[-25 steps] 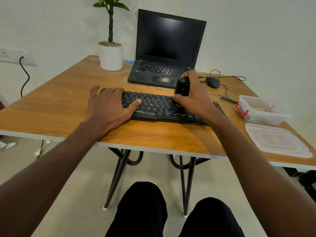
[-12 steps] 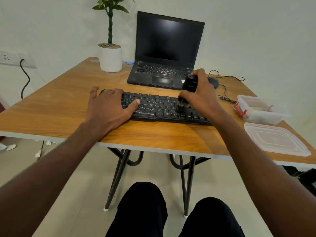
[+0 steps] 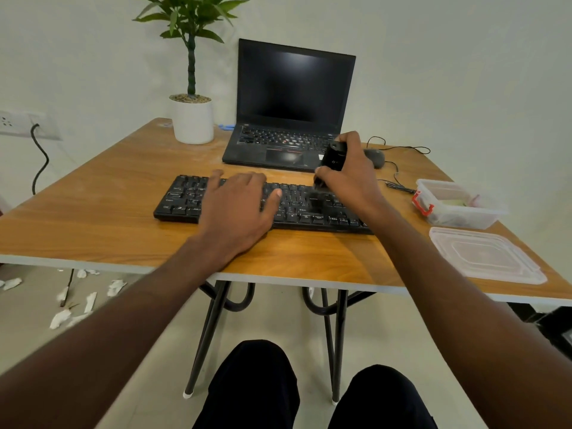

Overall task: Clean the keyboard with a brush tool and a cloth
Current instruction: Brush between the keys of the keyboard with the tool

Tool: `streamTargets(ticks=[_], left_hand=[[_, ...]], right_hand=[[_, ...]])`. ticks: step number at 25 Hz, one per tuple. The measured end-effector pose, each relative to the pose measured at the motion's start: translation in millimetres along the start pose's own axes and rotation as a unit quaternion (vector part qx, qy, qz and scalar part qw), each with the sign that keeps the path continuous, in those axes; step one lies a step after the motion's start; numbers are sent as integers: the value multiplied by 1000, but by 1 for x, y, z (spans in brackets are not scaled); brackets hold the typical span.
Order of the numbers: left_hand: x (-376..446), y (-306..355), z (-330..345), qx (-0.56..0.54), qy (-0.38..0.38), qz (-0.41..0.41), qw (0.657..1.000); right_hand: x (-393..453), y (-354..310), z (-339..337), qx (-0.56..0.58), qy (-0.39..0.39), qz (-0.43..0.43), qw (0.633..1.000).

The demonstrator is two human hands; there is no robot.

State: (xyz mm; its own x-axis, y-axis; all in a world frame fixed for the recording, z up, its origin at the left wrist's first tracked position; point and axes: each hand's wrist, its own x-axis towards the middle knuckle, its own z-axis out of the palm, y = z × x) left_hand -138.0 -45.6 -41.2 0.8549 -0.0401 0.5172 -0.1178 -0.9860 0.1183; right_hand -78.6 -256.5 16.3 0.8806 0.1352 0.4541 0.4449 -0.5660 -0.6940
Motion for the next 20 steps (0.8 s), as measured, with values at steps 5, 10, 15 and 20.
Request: streamTargets(ticks=[5, 10, 15, 20], left_hand=[[10, 21, 21, 10, -45, -18, 999], [10, 21, 22, 22, -32, -23, 999], [9, 20, 20, 28, -27, -26, 999], [9, 21, 18, 40, -23, -29, 999]], right_hand=[[0, 17, -20, -82, -40, -2, 996], [-7, 30, -40, -170, 51, 32, 984], [-7, 10, -11, 40, -33, 31, 998], [-3, 26, -35, -195, 29, 15, 980]])
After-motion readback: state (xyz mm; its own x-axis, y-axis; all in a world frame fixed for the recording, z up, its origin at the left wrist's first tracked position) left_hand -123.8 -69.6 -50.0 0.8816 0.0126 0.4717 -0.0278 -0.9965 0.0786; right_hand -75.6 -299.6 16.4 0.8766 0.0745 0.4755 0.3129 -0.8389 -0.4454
